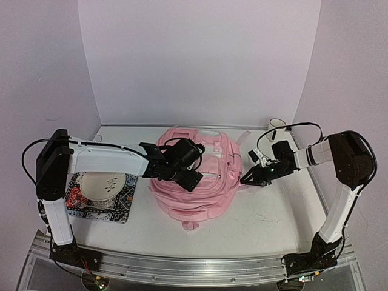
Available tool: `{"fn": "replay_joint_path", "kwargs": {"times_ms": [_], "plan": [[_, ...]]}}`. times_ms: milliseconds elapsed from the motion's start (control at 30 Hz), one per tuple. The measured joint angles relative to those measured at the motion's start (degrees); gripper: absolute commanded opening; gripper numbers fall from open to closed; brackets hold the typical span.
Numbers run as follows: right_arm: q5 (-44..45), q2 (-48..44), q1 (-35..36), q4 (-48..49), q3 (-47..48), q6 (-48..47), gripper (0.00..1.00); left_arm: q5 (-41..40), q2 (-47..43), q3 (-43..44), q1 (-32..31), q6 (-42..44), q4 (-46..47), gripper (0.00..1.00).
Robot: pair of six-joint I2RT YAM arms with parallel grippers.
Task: Pack the student bag
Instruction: Grab the largest pocket of the student bag.
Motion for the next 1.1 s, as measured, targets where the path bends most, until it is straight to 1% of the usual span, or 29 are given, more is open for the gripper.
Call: {"fn": "replay_joint_path", "kwargs": {"times_ms": [100, 333, 600, 933, 1100], "plan": [[2.17, -1.85, 0.50, 0.32, -0.04, 1.46, 0.41, 0.05, 0.00, 0.02, 0.00, -0.03, -0.02, 0.84], [9.82, -3.74, 4.39, 0.85, -0.04, 4.57, 0.36, 0.20, 0.94, 1.35, 0.02, -0.03, -0.28, 0.84], [18.42, -3.74, 9.28, -1.41, 1.20, 5.99, 0.26, 0.45, 1.01, 1.49, 0.04, -0.25, -0.24, 0.84], [27.24, -3.74, 9.88, -5.96, 1.79, 6.45, 0.11, 0.68, 1.46, 1.80, 0.13, -0.48, -0.30, 0.84], [28.70, -3.80, 9.88, -7.50, 1.79, 6.67, 0.09, 0.94, 1.73, 2.25, 0.13, -0.97, -0.35, 0.84]]}}
